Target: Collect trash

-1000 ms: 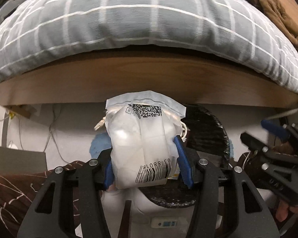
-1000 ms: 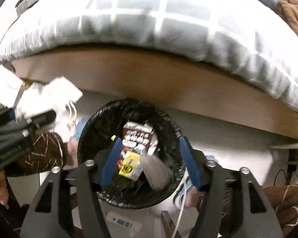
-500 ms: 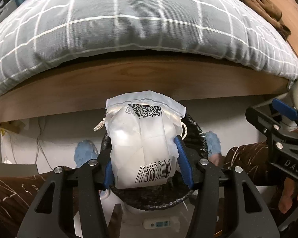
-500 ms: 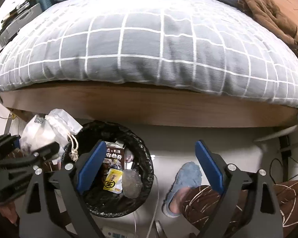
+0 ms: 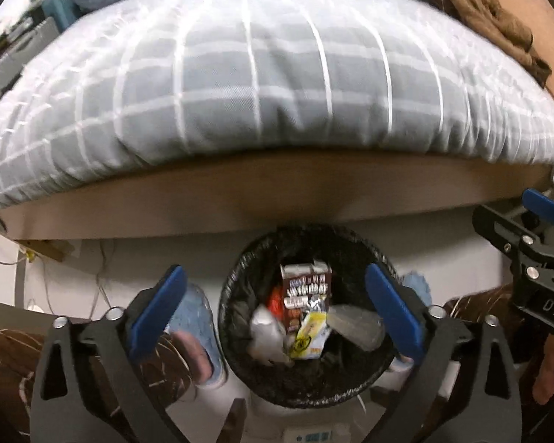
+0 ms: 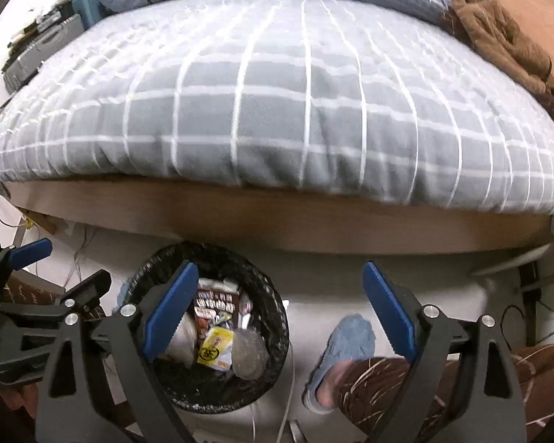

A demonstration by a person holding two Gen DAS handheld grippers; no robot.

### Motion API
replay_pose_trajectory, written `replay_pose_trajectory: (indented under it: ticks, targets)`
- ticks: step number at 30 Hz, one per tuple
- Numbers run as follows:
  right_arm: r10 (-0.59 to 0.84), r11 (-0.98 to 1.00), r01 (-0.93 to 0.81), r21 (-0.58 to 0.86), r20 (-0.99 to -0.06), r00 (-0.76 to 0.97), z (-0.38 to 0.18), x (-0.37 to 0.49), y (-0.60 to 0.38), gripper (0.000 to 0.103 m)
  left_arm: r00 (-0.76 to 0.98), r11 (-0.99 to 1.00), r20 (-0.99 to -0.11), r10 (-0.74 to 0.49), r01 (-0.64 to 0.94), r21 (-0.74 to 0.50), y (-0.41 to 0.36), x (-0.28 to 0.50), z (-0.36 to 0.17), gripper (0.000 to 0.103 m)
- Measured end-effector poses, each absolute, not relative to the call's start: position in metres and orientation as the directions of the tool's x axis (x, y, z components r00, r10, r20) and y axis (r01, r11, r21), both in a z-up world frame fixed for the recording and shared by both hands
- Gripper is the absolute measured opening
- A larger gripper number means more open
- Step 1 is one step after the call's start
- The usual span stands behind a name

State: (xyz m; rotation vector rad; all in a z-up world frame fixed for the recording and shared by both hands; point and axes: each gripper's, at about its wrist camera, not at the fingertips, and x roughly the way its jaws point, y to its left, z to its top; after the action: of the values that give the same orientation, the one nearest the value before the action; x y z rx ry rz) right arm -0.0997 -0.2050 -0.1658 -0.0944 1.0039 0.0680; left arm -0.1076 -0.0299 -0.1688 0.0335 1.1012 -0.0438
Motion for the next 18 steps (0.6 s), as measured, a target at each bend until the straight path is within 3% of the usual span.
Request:
replay_pose_trajectory:
  ticks: [4,8,18]
  targets:
    - [0.023,0.995,-0.089,-0.034,-0.820,0.571,-0.139,-0.102,-0.204,0.088,0.495,1.000,-0.868,-0.018,0.024,-0.007,-0.019,-0.111,-0.141,0.097]
    - [0.008,0.996,-0.077,-0.051,-0.787,0.617,-0.110,-0.111,-0.203,0.095,0.538,1.000,-0.843,-0.025,0.000,-0.030,-0.012,-0.115,-0.108,0.097]
    - [0.007,0.996,-0.067,-0.058,-0.699,0.715,-0.040,-0.150,-0.198,0.095,0.617,0.999,-0.786,-0.035,0.017,-0.031,-0.014,-0.144,-0.044,0.097]
